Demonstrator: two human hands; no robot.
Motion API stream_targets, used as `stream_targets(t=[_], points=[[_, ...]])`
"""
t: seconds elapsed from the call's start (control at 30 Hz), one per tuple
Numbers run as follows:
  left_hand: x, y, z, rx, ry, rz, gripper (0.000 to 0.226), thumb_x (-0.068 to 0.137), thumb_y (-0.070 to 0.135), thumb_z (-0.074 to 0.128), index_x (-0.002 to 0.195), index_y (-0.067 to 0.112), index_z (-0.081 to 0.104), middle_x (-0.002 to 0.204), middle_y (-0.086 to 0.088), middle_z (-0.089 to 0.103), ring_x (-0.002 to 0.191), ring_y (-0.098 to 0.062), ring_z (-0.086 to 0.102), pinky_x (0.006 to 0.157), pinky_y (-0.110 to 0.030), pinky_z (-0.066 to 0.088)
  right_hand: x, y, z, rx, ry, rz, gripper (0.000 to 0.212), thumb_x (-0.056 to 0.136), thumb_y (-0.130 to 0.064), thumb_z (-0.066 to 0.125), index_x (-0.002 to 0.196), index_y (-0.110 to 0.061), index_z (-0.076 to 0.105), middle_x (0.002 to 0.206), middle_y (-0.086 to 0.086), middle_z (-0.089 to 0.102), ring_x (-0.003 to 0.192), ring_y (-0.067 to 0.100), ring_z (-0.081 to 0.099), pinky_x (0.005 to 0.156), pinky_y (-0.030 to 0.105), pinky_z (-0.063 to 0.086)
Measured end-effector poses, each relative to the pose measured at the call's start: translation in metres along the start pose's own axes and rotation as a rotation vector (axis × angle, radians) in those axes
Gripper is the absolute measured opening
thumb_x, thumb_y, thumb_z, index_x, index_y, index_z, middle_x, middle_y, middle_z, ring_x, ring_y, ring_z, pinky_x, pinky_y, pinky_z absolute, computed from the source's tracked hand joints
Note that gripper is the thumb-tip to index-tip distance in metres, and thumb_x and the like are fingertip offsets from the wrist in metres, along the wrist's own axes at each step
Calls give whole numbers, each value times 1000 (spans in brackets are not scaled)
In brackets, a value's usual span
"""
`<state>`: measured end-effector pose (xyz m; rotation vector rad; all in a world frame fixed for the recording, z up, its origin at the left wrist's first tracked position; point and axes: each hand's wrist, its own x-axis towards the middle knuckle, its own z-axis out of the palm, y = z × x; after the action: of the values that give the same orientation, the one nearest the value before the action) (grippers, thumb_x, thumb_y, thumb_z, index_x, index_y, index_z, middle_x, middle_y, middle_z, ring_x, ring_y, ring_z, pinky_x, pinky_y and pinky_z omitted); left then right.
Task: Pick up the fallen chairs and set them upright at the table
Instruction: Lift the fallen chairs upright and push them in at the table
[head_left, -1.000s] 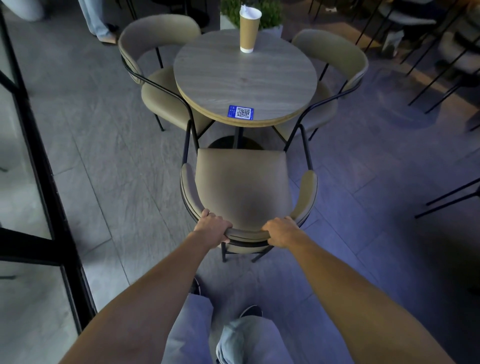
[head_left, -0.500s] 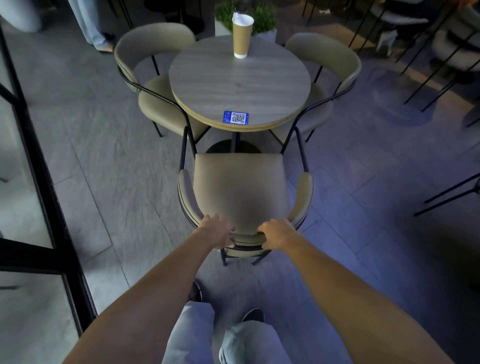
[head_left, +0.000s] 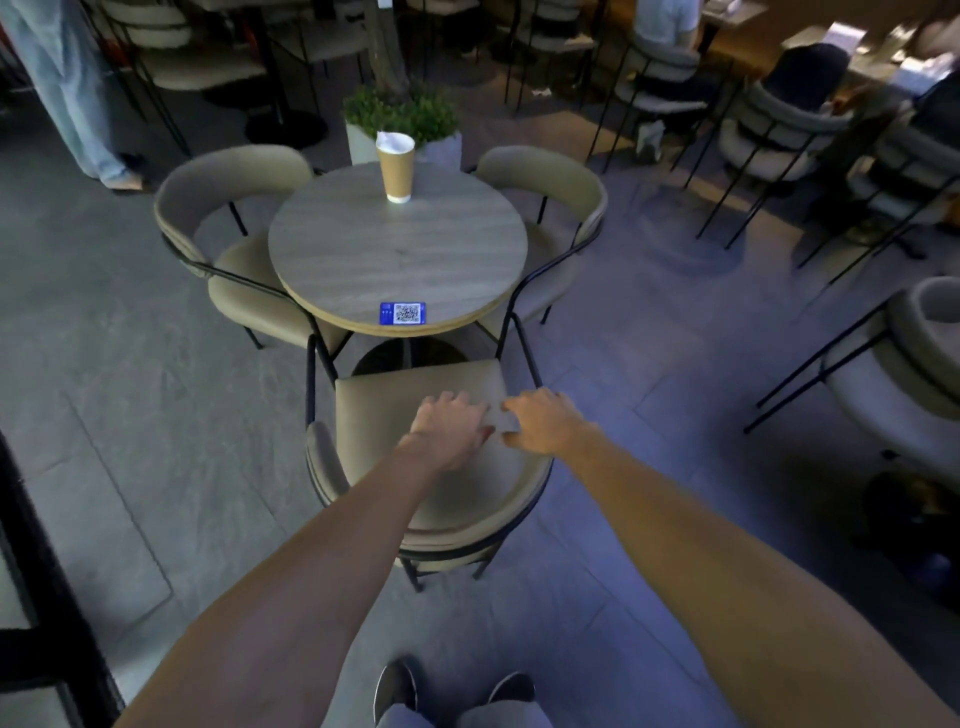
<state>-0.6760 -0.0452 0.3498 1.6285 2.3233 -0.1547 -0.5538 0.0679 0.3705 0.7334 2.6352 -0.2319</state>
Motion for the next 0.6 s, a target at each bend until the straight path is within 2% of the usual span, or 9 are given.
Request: stream_targets(t=[0.2, 0.33, 0.6], points=[[50, 41, -38, 32, 28, 9, 50, 101, 49, 38, 141, 20, 46, 139, -12, 50, 128, -34, 47, 103, -49, 39, 4, 65, -37, 29, 71, 5, 54, 95, -46, 55, 139, -16, 50, 131, 14, 55, 125, 35, 48, 99, 46, 38], [105, 80, -58, 66, 31, -14, 48, 102, 49, 33, 136, 18, 46, 135, -13, 51, 124, -35, 49, 97, -50, 40, 22, 131, -55, 26, 119, -11, 57, 96, -47, 53, 146, -20, 44, 138, 12, 52, 128, 36, 46, 102, 48, 37], [223, 180, -100, -22, 26, -147, 53, 101, 49, 32, 143, 18, 40, 141, -13, 48, 129, -36, 45, 101, -48, 36, 59, 281, -91, -5, 133, -106, 59, 96, -47, 52, 145, -17, 42, 140, 13, 50, 129, 37, 44, 104, 49, 38]])
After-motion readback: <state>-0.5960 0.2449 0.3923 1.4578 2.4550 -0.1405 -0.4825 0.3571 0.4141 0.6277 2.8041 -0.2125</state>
